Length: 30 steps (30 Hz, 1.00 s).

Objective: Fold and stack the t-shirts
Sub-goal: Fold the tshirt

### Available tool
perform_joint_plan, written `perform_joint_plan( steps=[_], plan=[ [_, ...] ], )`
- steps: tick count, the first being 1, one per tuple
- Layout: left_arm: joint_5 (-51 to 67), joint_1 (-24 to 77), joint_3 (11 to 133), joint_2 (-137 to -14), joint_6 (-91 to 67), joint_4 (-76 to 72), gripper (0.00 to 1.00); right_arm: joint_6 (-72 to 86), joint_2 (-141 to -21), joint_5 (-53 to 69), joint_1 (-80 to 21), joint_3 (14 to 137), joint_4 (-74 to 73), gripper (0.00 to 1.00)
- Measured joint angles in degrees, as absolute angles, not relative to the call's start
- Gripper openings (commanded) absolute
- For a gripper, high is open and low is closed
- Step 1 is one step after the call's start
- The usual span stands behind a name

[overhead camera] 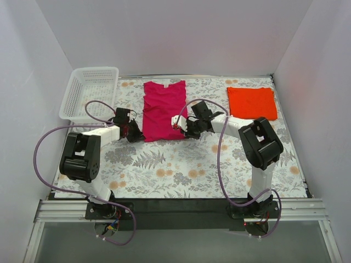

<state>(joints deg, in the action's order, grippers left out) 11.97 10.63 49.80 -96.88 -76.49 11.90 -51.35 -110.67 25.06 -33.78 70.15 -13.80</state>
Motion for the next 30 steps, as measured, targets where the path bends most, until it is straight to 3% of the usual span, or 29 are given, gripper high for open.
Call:
perform_joint_plan(
  steps=[7,16,30],
  plan=[
    [14.6,17.0,43.1,-90.3,-79.0,13.7,0.0,-56.6,-99.8,24.9,-33.8,58.2,-16.6,0.01],
    [19.7,27.7,24.0,-67.3,-91.7,16.0,0.0,-65.1,-80.8,27.4,-34.0,40.1,-29.1,0.01],
    [19.3,27.9,26.3,-57.5,-96.3,21.2,0.0,-64.1,-75.1,30.0,-34.0,41.7,-32.4,0.01]
  ],
)
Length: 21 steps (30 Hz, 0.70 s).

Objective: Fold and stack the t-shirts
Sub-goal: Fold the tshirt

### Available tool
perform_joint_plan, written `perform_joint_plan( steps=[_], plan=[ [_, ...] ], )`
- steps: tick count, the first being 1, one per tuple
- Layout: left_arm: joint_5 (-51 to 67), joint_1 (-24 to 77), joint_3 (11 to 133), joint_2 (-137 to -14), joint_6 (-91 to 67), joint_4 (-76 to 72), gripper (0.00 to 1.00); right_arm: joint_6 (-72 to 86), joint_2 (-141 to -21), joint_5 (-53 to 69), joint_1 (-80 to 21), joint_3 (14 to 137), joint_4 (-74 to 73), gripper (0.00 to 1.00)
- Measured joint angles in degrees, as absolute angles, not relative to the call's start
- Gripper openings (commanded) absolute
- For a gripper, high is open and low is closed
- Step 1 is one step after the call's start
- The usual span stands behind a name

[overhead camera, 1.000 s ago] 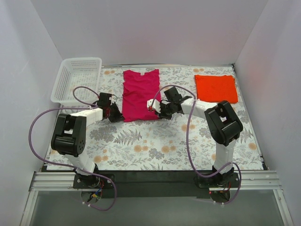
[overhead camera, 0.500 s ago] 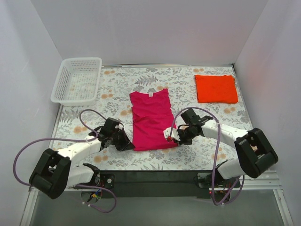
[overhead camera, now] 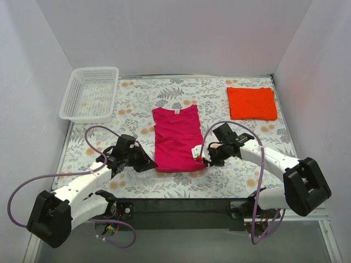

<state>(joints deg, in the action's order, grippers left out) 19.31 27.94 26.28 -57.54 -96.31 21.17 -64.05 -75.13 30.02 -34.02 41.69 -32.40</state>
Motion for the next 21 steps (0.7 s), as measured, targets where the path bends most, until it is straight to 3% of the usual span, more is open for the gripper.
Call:
perform_joint_plan(
  steps=[7,14,21],
  plan=[
    [17.3,27.0,32.9,-65.7,-95.4,20.4,0.0,-60.3,-84.5,30.1,-31.2,55.4,-33.3,0.01],
    [17.3,18.2,41.3,-77.7,-92.1,16.6,0.0,-55.9,-96.6,30.1,-25.3,70.7,-33.5,0.01],
    [20.4,12.3,56.6,-94.2,-88.1,12.8,0.0,-52.1,-109.0,30.7,-22.0,84.9,-33.1,0.01]
  ],
)
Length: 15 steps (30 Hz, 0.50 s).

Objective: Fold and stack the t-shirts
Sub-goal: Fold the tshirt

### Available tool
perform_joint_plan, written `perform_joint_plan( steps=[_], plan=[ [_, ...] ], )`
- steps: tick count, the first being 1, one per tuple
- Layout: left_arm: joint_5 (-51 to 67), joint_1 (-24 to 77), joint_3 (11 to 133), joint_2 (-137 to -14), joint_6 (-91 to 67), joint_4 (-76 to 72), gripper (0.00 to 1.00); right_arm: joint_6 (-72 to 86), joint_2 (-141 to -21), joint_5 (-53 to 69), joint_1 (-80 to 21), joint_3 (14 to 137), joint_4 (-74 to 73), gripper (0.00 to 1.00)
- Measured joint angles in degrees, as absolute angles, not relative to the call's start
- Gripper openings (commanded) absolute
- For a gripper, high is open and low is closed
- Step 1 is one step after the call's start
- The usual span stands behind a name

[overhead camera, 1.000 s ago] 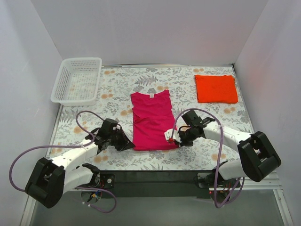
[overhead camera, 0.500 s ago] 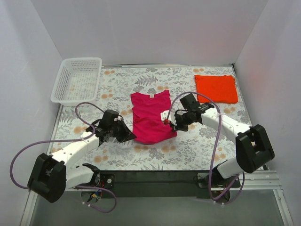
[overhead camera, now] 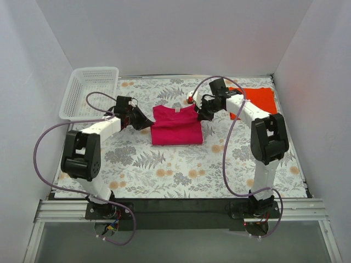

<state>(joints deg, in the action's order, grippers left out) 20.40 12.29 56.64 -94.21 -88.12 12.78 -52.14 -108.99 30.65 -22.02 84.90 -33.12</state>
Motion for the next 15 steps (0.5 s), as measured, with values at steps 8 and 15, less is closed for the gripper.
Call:
perform_joint_plan(
  steps=[8,15],
  plan=[
    [22.4,11.2,69.4,-106.8,-86.3,11.5,0.0,-46.7,-120.0,30.6,-20.3,99.3,-33.8,0.01],
    [23.2,10.5,77.7,-112.2,-85.7,9.1,0.0,-42.1,-122.7,30.1,-18.1,107.8,-32.6,0.01]
  ],
)
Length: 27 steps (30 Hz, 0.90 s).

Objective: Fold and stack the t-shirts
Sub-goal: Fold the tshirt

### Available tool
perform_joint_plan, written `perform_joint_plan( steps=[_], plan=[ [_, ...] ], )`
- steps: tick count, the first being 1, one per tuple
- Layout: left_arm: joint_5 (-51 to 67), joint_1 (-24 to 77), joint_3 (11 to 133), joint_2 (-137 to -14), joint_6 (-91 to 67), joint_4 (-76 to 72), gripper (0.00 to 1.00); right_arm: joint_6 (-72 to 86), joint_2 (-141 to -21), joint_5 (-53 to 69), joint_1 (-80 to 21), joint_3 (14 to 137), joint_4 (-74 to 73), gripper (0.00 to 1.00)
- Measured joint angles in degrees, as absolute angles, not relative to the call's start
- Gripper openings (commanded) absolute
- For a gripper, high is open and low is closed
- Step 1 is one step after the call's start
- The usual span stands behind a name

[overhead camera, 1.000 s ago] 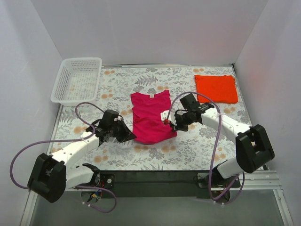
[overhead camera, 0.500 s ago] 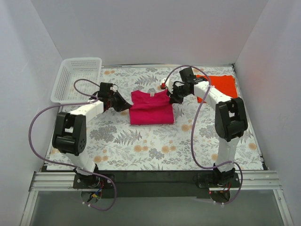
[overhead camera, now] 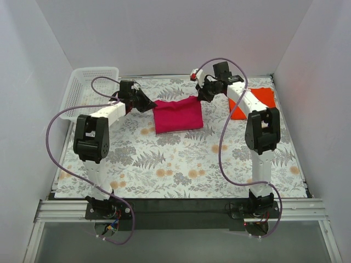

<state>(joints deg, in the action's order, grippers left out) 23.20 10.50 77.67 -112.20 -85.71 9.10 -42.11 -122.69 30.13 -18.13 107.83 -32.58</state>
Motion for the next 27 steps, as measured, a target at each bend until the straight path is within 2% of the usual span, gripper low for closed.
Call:
perform_joint_plan(
  steps=[6,19,27],
  plan=[
    [23.4,9.6,81.7,-117.8,-86.0,4.8,0.0,-38.6,-124.7,28.4,-17.3,109.5,-29.6,0.01],
    [19.9,9.1,78.3,-120.0,-88.8,-11.1,0.0,-26.3,-127.2,26.0,-17.4,109.0,-15.6,0.01],
    [18.6,8.6,81.5,-123.5,-91.1,-18.6,0.0,-19.8,-131.7,17.8,-17.6,110.8,-7.7,0.01]
  ],
)
